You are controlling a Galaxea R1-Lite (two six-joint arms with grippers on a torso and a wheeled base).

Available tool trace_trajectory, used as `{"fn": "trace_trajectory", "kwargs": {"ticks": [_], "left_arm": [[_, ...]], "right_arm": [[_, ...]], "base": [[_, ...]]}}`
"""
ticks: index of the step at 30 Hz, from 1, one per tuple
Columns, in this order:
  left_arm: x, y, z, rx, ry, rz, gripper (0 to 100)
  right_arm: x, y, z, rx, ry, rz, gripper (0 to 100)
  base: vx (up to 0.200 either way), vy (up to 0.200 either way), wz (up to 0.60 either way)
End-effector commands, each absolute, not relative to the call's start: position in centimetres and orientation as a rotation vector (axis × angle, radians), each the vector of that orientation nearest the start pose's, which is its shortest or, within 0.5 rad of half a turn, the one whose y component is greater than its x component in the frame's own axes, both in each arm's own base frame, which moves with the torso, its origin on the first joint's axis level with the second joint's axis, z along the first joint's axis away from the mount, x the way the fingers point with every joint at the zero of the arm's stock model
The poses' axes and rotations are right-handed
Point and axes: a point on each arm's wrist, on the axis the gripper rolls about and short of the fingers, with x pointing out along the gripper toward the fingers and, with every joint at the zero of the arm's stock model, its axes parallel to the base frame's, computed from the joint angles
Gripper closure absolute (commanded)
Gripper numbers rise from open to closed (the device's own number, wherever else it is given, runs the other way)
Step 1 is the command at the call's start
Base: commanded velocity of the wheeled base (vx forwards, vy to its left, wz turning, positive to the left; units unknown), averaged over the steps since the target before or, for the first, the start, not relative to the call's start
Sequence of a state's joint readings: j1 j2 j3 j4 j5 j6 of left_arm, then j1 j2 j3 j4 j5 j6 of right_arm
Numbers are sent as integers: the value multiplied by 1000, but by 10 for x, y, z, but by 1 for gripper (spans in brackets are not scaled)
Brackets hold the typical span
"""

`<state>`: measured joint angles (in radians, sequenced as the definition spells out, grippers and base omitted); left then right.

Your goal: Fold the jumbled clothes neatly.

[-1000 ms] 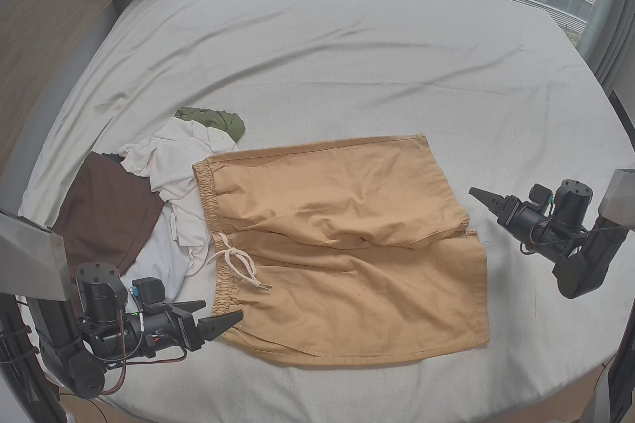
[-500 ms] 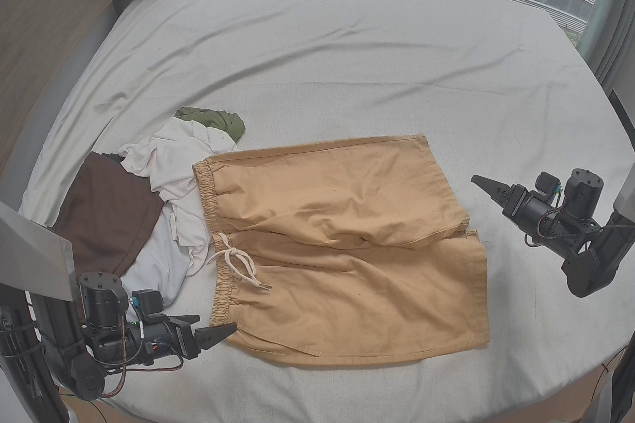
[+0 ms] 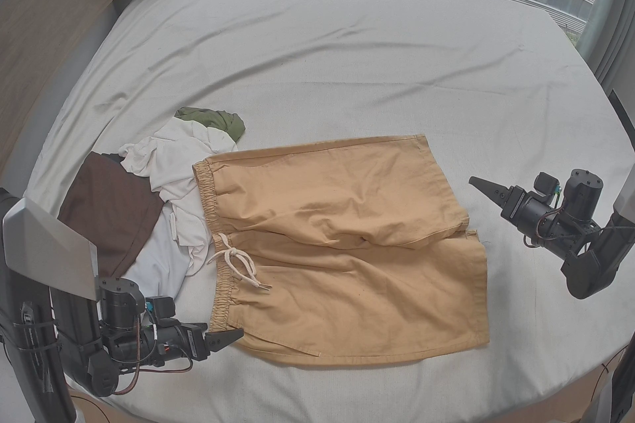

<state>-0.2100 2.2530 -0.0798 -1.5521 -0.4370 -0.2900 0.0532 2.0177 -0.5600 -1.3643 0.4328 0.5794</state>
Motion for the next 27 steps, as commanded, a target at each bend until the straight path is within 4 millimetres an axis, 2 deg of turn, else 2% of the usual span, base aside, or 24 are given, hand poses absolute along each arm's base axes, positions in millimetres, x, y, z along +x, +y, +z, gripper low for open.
{"fn": "trace_trajectory", "kwargs": {"ticks": [1,7,8,18,27], "left_arm": [[229,-58,-14,-343,715,-530,0],[228,-59,-14,-341,716,-533,0],[228,-60,-14,-340,716,-534,100],[232,-60,-14,-341,706,-535,100],[232,-61,-12,-338,694,-542,100]], "right_arm": [[324,27,95,586,233,447,0],[323,27,94,587,238,445,0],[323,27,94,586,240,445,0],[317,26,87,556,274,435,0],[279,29,49,306,496,445,0]], "base": [[0,0,0],[0,0,0],[0,0,0],[0,0,0],[0,0,0]]}}
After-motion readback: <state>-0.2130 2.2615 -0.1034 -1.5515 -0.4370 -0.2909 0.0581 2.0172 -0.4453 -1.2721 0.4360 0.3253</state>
